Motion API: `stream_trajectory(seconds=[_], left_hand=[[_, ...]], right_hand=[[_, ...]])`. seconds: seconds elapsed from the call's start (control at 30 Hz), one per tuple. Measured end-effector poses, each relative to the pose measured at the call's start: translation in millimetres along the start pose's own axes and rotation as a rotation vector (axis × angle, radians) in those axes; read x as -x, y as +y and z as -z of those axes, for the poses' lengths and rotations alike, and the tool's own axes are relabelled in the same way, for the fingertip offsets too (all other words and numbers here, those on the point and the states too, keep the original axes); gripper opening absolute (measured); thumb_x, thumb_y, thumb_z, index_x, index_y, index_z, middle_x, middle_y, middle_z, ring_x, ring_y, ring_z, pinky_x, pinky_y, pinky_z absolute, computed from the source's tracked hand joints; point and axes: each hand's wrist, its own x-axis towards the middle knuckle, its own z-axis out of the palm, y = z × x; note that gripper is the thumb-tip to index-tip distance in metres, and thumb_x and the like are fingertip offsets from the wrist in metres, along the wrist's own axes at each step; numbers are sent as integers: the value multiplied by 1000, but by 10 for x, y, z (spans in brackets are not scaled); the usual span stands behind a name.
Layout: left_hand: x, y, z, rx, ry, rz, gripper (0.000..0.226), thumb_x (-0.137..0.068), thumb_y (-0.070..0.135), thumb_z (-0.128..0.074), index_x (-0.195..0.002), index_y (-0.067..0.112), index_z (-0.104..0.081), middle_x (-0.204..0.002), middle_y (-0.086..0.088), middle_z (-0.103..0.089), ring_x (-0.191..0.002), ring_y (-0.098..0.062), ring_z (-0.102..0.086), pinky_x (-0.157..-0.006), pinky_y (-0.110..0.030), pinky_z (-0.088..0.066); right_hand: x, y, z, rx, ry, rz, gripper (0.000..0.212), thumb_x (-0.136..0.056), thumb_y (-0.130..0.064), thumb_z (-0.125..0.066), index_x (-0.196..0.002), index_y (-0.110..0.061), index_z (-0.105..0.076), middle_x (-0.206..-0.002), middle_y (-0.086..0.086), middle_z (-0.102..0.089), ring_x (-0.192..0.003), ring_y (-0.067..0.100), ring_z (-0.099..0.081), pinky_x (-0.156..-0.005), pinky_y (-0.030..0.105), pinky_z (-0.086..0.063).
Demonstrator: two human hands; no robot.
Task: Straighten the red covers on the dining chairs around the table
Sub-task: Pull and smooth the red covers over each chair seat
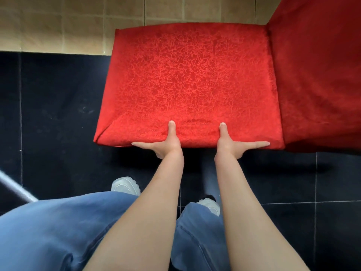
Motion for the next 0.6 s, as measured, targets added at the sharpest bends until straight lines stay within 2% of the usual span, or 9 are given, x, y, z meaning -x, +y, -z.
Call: stream_trajectory(seconds=[0.23,0.3,0.4,0.6], left_hand=[[208,89,206,2,37,36,132,-70,44,-83,-144,44,27,-134,-14,-50,-114,-32,-57,-101,-51,-45],[257,130,286,-5,57,45,132,-70,45,-82,-144,43,27,-132,-14,-51,-112,-32,-58,-101,-49,-46],[344,164,424,-21,74,76,133,-70,46,-82,-143,43,30,-135,-14,-49,-110,-31,-59,-99,-49,-47],[502,293,752,-24,145,72,134,-69,44,-83,-144,42,28,-140,-13,-44,-95,-26,-59,-97,-49,-49]], right_hand=[[227,-112,169,67,-16,7,134,-71,-28,-85,-147,-41,25,-134,26,-49,-112,30,-61,-86,25,-39],[318,-161,200,89,-34,-5,134,-71,-28,-85,-147,-42,24,-133,26,-49,-100,26,-62,-82,24,-38],[461,-215,272,127,-41,-18,133,-71,-29,-86,-147,-43,23,-133,25,-50,-84,17,-53,-79,23,-38],[853,-297,409,191,-50,-45,133,-71,-29,-86,-146,-46,22,-129,25,-52,-84,21,-57,-78,23,-39]])
